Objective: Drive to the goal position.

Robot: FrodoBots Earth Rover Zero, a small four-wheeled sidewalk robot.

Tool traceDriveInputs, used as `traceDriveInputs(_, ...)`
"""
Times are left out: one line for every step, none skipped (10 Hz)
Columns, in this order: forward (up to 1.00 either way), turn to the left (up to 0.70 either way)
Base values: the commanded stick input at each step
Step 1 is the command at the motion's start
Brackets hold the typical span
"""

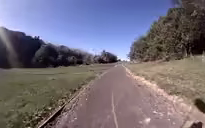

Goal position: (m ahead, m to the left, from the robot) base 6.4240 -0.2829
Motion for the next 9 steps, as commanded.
traceDriveInputs(1.00,-0.34)
traceDriveInputs(1.00,-0.28)
traceDriveInputs(1.00,-0.18)
traceDriveInputs(1.00,-0.06)
traceDriveInputs(1.00,-0.03)
traceDriveInputs(1.00,-0.10)
traceDriveInputs(1.00,-0.19)
traceDriveInputs(1.00,-0.30)
traceDriveInputs(1.00,-0.39)
